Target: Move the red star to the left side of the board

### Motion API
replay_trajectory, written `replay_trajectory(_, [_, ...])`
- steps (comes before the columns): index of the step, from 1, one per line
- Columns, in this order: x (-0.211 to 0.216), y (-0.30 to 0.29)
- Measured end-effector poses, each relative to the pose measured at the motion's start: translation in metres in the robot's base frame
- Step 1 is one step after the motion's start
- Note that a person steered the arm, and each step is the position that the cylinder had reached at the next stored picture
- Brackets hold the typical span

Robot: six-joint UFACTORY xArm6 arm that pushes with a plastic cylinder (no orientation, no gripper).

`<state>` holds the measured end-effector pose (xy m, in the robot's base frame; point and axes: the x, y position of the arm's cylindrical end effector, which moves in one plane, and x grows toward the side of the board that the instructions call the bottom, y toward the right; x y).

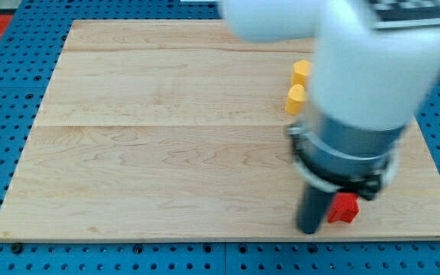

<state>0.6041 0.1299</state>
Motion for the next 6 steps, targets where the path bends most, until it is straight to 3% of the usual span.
replay_trajectory(1, [-0.002, 0.046])
replay_trajectory(2, [0.009, 0.038])
replay_trajectory(4, [0.007, 0.092])
replay_trajectory(6, [-0.066, 0.001])
